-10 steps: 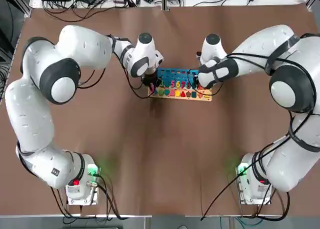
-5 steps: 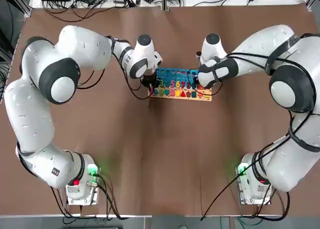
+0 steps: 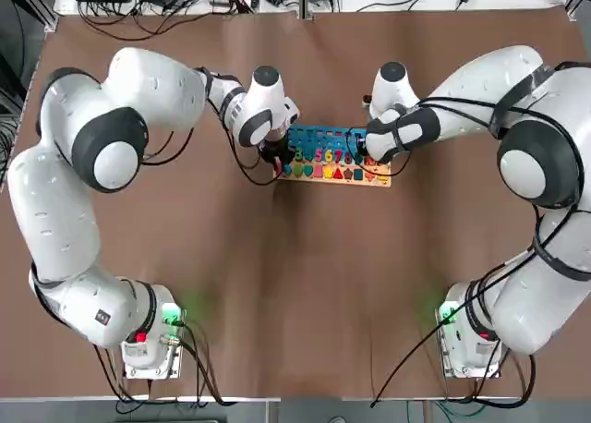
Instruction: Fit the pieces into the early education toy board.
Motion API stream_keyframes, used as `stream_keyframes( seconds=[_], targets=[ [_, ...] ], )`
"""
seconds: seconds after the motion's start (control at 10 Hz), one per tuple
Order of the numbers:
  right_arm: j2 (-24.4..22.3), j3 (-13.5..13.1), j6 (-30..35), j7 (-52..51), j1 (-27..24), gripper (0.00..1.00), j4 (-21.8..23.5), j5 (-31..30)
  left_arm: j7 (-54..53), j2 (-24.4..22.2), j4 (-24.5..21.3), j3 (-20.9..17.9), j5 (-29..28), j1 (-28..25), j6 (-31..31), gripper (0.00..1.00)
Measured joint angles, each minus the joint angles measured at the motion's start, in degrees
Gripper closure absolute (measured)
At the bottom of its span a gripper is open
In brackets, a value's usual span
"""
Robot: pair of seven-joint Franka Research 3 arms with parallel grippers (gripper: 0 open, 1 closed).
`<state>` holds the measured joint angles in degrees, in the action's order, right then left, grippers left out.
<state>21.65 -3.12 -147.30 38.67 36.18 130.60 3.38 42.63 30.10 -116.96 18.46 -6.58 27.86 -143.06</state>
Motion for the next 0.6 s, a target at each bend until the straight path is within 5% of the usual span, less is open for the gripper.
stream_keyframes(
  seconds=[0.6],
  targets=[
    [0.0,0.0,0.3,0.4,0.0,0.55,-0.2,0.3,0.0,0.1,-0.4,0.0,0.0,0.0,-0.8,0.74]
  ],
)
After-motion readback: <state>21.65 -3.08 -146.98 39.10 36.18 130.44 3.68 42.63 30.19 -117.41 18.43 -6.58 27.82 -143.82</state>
